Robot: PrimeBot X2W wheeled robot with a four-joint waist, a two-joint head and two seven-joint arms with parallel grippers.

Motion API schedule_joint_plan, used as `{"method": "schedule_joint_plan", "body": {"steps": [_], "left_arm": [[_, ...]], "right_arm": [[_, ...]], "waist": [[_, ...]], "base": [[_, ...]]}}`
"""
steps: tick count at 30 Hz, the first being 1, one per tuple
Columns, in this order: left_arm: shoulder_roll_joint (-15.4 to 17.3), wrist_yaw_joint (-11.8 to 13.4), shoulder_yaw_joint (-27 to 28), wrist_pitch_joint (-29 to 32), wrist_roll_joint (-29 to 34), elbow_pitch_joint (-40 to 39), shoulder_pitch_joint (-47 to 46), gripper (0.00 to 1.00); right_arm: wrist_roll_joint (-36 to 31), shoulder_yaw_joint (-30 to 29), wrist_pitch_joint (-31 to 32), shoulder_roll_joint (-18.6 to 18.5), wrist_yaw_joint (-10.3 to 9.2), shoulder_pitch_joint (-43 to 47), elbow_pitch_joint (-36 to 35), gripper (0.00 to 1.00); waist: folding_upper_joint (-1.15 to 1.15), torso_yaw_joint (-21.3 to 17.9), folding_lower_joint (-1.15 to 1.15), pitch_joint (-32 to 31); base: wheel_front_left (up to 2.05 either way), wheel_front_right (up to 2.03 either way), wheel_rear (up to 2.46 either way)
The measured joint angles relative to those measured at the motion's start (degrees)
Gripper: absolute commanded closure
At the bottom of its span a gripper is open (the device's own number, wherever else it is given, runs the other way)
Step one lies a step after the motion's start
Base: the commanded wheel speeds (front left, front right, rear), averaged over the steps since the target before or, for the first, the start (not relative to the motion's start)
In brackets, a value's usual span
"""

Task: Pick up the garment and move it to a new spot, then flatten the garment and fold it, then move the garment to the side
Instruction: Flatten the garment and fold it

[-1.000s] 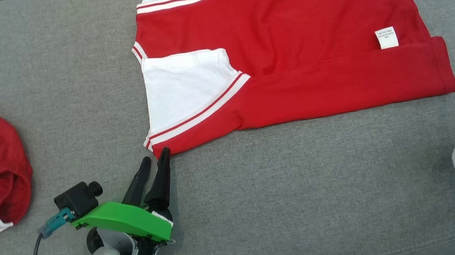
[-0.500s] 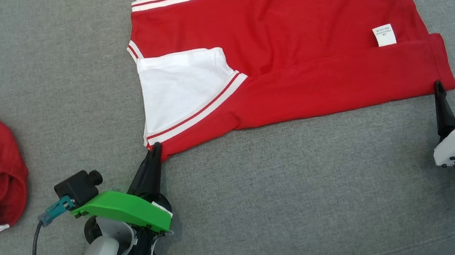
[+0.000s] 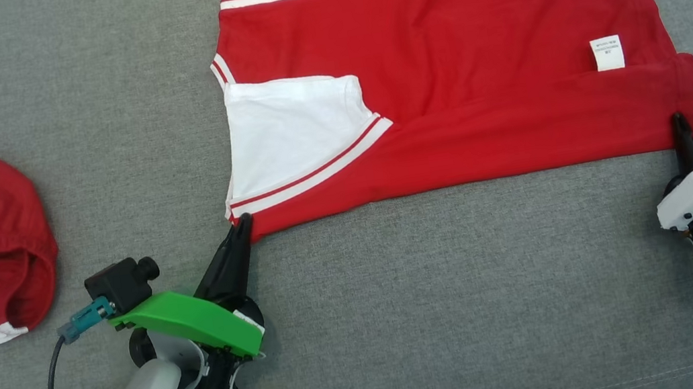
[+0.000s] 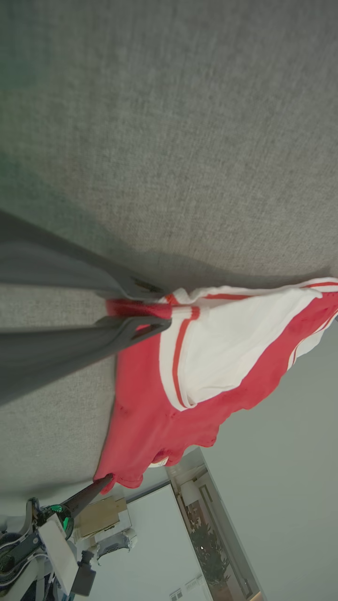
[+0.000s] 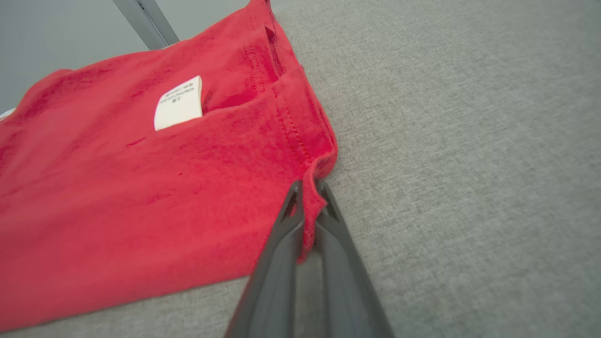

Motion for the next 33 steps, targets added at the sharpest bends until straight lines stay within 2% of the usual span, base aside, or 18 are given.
{"method": "schedule_joint_plan", "body": {"steps": [11, 20, 27, 28, 29, 30, 31, 32, 33], "left_arm": [[2.3, 0.8, -0.1, -0.9, -0.6, -6.0, 6.8, 1.00], [4.2, 4.7, -2.3, 0.4, -0.9, -14.5, 15.7, 1.00], [6.6, 8.3, -3.7, 3.7, -1.8, -19.3, 20.7, 1.00], [6.7, 8.7, -3.7, 4.2, -2.1, -19.8, 20.9, 1.00], [6.9, 9.1, -3.8, 4.7, -2.4, -20.1, 21.1, 0.93], [7.0, 9.5, -4.0, 5.4, -2.6, -20.3, 21.2, 0.66], [7.0, 10.1, -4.1, 5.7, -2.7, -20.4, 21.4, 0.51], [7.0, 10.5, -4.1, 6.0, -2.8, -20.5, 21.5, 0.16], [7.2, 10.9, -4.0, 6.1, -3.1, -20.6, 21.6, 0.00]], "right_arm": [[8.7, 4.8, 0.1, -5.3, 0.01, 8.1, -8.1, 1.00], [16.1, 7.2, 0.1, -12.1, 0.01, 21.8, -18.4, 1.00], [16.5, 6.9, 0.1, -16.2, 0.02, 29.3, -23.3, 1.00], [16.5, 6.8, 0.1, -16.3, 0.02, 29.4, -23.4, 0.97], [16.3, 6.5, 0.1, -16.2, 0.02, 29.4, -23.4, 0.59], [15.9, 6.0, 0.1, -16.1, 0.02, 29.3, -23.1, 0.00], [15.6, 5.6, 0.1, -15.9, 0.01, 29.3, -22.9, 0.00], [15.2, 5.4, 0.1, -15.8, -0.01, 29.3, -22.8, 0.00], [14.8, 5.2, 0.1, -15.6, -0.02, 29.3, -22.8, 0.00]], "waist": [[0.00, 0.6, 0.00, -3.4], [0.00, 2.9, 0.00, -5.1], [0.00, 3.3, 0.00, -5.6], [0.00, 3.3, 0.00, -5.7], [0.00, 3.3, 0.00, -5.8], [0.00, 3.2, 0.00, -6.0], [0.00, 3.2, 0.00, -6.2], [0.00, 3.2, 0.00, -6.4], [0.00, 3.2, 0.00, -6.6]], "base": [[0.00, 0.00, 0.00], [0.00, 0.00, 0.00], [0.00, 0.00, 0.00], [0.00, 0.00, 0.00], [0.00, 0.00, 0.00], [0.00, 0.00, 0.00], [0.00, 0.00, 0.00], [0.00, 0.00, 0.00], [0.00, 0.00, 0.00]]}}
